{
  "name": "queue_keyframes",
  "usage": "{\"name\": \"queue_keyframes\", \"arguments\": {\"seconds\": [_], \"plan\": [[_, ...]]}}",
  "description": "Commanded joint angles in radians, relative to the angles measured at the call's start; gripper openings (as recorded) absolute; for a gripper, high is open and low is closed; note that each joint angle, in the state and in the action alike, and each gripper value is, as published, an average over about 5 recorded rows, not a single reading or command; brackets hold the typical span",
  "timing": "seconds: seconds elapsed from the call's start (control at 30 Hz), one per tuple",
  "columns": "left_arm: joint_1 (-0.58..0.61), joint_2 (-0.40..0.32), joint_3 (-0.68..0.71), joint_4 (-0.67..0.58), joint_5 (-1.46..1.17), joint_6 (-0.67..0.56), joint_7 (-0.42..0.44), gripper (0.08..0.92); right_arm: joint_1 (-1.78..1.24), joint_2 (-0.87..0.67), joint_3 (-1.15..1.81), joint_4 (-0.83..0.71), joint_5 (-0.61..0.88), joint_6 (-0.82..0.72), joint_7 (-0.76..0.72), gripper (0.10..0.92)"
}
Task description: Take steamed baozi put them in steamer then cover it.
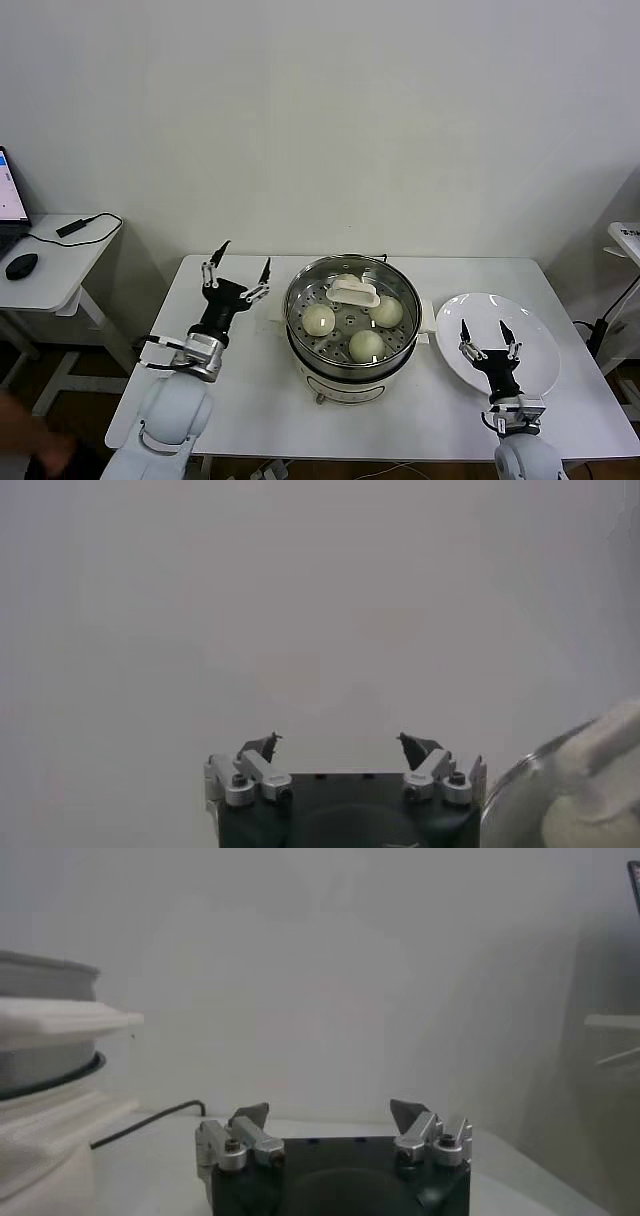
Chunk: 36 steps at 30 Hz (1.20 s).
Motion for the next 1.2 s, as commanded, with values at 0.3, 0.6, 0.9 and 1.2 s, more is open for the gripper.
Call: {"name": "queue_keyframes", "arguments": {"seconds": [0.3,0.6,0.9,1.2], "plan": [[0.044,0.001,-0.105,0.111,-0.257,-0.151,-0.013,0.823,-0.029,-0.002,0.006,0.010,0.031,0.014,-0.029,0.823],[0.061,0.002,-0.106,0.119,-0.253,-0.153,-0.010,0.823,-0.037,-0.002,0.008,0.012,0.022,0.010,-0.026,0.823],[0.070,0.001,-0.110,0.132,-0.248,-0.162,-0.006,0.823,-0.045,-0.004,0.017,0.021,0.022,0.007,-0.028,0.823],[0.069,0.002,-0.105,0.148,-0.242,-0.168,-0.003,0.823,-0.045,-0.003,0.018,0.020,0.018,0.005,-0.023,0.823]]}}
